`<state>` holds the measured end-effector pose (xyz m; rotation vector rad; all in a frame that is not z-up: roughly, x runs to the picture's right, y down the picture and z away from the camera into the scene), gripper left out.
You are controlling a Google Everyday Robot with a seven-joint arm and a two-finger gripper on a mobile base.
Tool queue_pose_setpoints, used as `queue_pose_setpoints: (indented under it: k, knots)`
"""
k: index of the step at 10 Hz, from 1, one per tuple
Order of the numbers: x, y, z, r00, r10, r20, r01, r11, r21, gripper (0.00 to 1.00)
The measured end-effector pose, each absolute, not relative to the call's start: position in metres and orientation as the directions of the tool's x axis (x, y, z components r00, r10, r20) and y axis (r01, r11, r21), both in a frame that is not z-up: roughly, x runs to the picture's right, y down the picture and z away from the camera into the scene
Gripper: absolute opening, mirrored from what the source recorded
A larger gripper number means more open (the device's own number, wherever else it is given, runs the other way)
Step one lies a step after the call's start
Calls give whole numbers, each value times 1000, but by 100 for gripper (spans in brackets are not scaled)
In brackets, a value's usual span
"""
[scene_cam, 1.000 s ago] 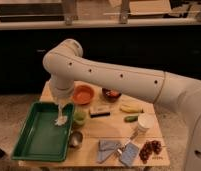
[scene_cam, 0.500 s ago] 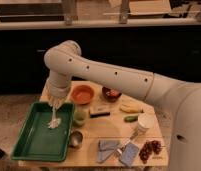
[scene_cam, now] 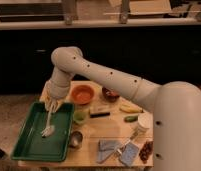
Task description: Place brush in tray
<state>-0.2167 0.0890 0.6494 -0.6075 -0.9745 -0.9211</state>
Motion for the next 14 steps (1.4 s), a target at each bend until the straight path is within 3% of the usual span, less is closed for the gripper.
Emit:
queue_pose_setpoints:
  k: [12, 14]
  knots:
    - [-258, 125, 713, 198, -272, 942, 921, 381, -84, 5]
    - [-262, 133, 722, 203, -261, 944, 929, 355, -101, 15]
